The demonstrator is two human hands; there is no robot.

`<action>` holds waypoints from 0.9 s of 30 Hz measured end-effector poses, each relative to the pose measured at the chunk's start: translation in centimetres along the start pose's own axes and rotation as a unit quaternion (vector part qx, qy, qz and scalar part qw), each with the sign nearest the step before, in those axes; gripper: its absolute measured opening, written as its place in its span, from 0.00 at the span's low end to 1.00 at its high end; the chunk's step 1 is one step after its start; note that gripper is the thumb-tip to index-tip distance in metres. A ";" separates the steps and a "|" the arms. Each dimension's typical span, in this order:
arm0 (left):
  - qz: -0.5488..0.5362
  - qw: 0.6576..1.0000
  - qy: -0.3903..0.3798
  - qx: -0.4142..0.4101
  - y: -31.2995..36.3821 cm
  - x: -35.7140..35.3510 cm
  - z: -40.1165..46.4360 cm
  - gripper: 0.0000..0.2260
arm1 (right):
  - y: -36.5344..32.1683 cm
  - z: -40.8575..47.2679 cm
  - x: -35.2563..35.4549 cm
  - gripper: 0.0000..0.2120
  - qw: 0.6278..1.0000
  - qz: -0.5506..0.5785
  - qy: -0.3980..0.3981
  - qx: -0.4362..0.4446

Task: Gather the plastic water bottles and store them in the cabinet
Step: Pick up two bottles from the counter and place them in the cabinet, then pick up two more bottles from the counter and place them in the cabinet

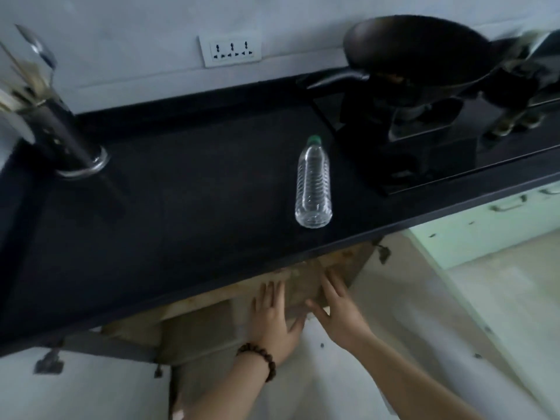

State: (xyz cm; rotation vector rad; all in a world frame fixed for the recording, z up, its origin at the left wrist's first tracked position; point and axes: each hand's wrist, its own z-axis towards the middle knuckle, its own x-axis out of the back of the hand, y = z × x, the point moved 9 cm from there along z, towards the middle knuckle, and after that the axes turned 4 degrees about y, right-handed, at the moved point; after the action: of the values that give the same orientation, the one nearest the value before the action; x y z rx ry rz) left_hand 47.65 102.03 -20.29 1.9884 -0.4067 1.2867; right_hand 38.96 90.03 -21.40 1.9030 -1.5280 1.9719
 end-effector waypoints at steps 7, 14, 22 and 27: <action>-0.110 0.980 0.141 -0.090 8.7 12.1 -6.0 0.32 | -4.3 -6.5 10.7 0.34 0.997 -0.044 0.064 -0.003; -0.106 0.981 0.156 0.050 13.3 19.9 5.7 0.42 | -6.8 -5.4 21.0 0.35 0.985 -0.080 0.152 -0.011; -0.090 0.966 0.048 0.237 12.0 15.4 12.8 0.45 | -3.5 -3.2 24.0 0.33 0.985 -0.085 0.152 -0.015; -0.095 0.965 0.072 0.232 11.0 15.1 12.1 0.31 | -1.2 -3.6 23.5 0.32 0.988 -0.078 0.127 -0.043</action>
State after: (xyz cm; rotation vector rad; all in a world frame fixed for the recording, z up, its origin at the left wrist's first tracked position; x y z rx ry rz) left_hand 55.77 87.55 -5.49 2.2250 0.1741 1.4862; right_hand 30.69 79.05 -1.98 1.6099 -1.3332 1.9561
